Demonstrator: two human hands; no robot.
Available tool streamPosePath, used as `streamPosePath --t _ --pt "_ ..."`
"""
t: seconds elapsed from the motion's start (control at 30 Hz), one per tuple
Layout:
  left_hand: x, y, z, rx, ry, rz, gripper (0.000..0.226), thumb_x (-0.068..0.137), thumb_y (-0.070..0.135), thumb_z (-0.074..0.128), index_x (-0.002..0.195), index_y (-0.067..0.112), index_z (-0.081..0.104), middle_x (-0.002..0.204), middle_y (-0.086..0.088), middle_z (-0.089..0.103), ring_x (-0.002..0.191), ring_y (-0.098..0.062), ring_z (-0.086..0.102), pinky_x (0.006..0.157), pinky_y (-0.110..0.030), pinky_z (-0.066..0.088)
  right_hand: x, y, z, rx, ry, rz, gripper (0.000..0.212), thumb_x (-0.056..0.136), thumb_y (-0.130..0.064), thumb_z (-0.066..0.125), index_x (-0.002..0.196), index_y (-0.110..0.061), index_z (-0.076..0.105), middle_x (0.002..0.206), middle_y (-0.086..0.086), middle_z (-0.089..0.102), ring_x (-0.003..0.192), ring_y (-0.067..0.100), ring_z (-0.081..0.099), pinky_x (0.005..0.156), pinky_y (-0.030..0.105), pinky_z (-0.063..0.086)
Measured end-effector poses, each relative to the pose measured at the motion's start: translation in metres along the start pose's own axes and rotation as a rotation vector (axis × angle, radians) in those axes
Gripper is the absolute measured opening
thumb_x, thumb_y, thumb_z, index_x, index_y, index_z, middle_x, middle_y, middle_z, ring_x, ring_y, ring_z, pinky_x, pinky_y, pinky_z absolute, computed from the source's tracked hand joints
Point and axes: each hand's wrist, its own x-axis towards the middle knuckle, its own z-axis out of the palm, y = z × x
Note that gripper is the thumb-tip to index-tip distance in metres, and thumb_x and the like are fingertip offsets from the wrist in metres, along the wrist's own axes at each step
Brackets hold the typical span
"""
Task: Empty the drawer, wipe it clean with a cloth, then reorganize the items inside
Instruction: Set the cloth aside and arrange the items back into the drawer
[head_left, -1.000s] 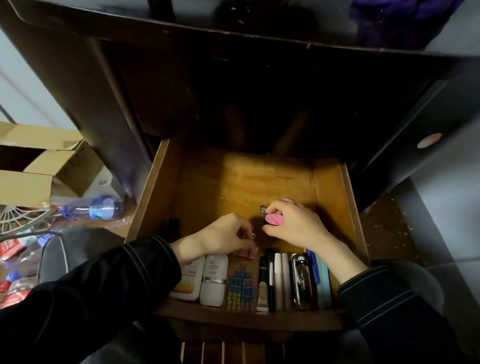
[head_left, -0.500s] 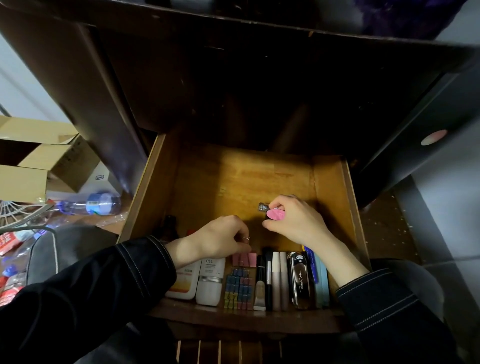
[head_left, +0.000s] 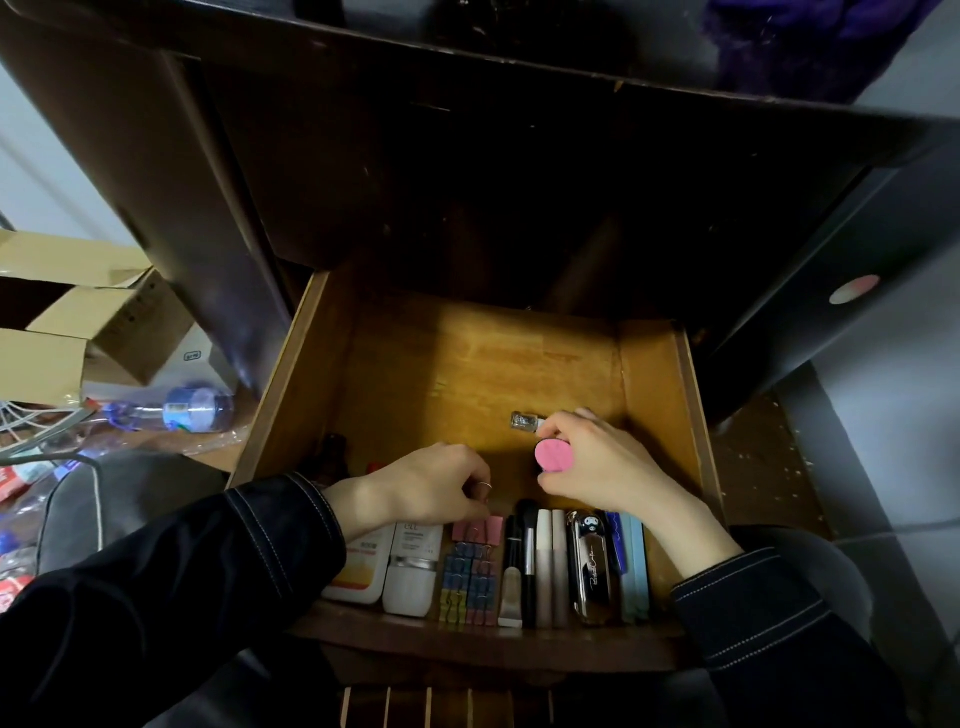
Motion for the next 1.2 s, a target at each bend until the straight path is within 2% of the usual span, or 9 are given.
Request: streamPosePath --t 0.2,0.47,0.57,0.73,0.87,0.93,1.07,1.13,1.2 --pt "0.0 0.001 -0.001 0.008 -0.02 0.011 0.009 0.09 0.023 0.068 0.087 0.015 0.068 0.087 0.003 0.066 0.082 -0.014 0.06 0.074 -0.034 0.05 -0.001 0.0 0.003 -0.074 -0.031 -0.017 0.048 0.076 -0.048 0.075 0.117 -0.035 0.053 0.112 -0.012 0.048 0.086 0.013 0.059 0.059 0.027 0.039" --pt "-0.001 0.001 -0.001 -0.012 -0.033 -0.004 0.01 0.092 0.021 0.067 0.091 0.013 0.07 0.092 -0.001 0.068 0.085 -0.016 0.063 0.076 -0.037 0.053 -0.002 0.005 0.005 -0.077 -0.072 -0.029 0.052 0.075 -0.04 0.08 0.121 -0.034 0.056 0.115 -0.012 0.048 0.093 0.012 0.057 0.067 0.028 0.049" --pt "-0.001 0.0 -0.001 -0.017 -0.037 -0.004 0.01 0.092 0.022 0.067 0.092 0.013 0.071 0.094 0.0 0.069 0.087 -0.015 0.063 0.075 -0.035 0.053 -0.001 0.006 0.005 -0.077 -0.089 -0.018 0.047 0.077 -0.037 0.08 0.119 -0.035 0.058 0.117 -0.012 0.049 0.096 0.012 0.057 0.068 0.027 0.046" --pt "-0.001 -0.001 -0.001 -0.034 -0.055 -0.004 0.009 0.091 0.023 0.068 0.092 0.014 0.071 0.094 -0.001 0.069 0.088 -0.015 0.064 0.081 -0.04 0.055 -0.001 0.008 0.006 -0.07 -0.095 -0.011 0.037 0.085 -0.021 0.071 0.117 -0.037 0.059 0.12 -0.012 0.049 0.102 0.013 0.057 0.071 0.028 0.047" --pt "0.0 -0.001 -0.002 -0.031 -0.059 -0.012 0.009 0.091 0.024 0.068 0.093 0.015 0.071 0.095 0.0 0.069 0.088 -0.015 0.064 0.08 -0.039 0.055 0.0 0.011 0.007 -0.075 -0.094 -0.005 0.042 0.087 -0.008 0.065 0.119 -0.035 0.06 0.124 -0.011 0.05 0.108 0.013 0.058 0.079 0.032 0.054" --pt "0.0 -0.001 -0.003 -0.035 -0.065 -0.017 0.008 0.091 0.025 0.069 0.091 0.017 0.07 0.094 0.001 0.069 0.087 -0.014 0.063 0.079 -0.038 0.055 0.0 0.01 0.007 -0.059 -0.061 -0.007 0.037 0.09 -0.011 0.063 0.119 -0.034 0.061 0.122 -0.012 0.052 0.105 0.011 0.059 0.077 0.029 0.053" --pt "0.0 -0.001 -0.005 -0.041 -0.062 -0.028 0.017 0.09 0.038 0.07 0.089 0.021 0.069 0.09 0.006 0.067 0.083 -0.009 0.062 0.07 -0.03 0.051 0.005 0.004 0.001 0.032 0.151 0.012 0.017 0.095 -0.028 0.062 0.111 -0.034 0.064 0.108 -0.014 0.064 0.086 0.001 0.059 0.06 0.019 0.043" --pt "0.0 0.0 -0.008 -0.045 -0.044 -0.052 0.029 0.087 0.05 0.071 0.091 0.021 0.07 0.087 0.007 0.067 0.078 -0.009 0.062 0.066 -0.029 0.049 0.013 -0.001 -0.002 0.026 0.219 0.041 0.022 0.096 -0.033 0.061 0.118 -0.031 0.062 0.106 -0.012 0.066 0.081 0.004 0.061 0.056 0.021 0.045" --pt "0.002 0.002 -0.011 -0.088 -0.018 -0.081 0.038 0.084 0.058 0.07 0.091 0.02 0.071 0.087 0.005 0.07 0.078 -0.011 0.064 0.068 -0.032 0.052 0.023 -0.006 -0.002 -0.044 0.237 0.039 0.033 0.096 -0.038 0.062 0.127 -0.028 0.059 0.111 -0.008 0.064 0.08 0.008 0.062 0.054 0.022 0.042"
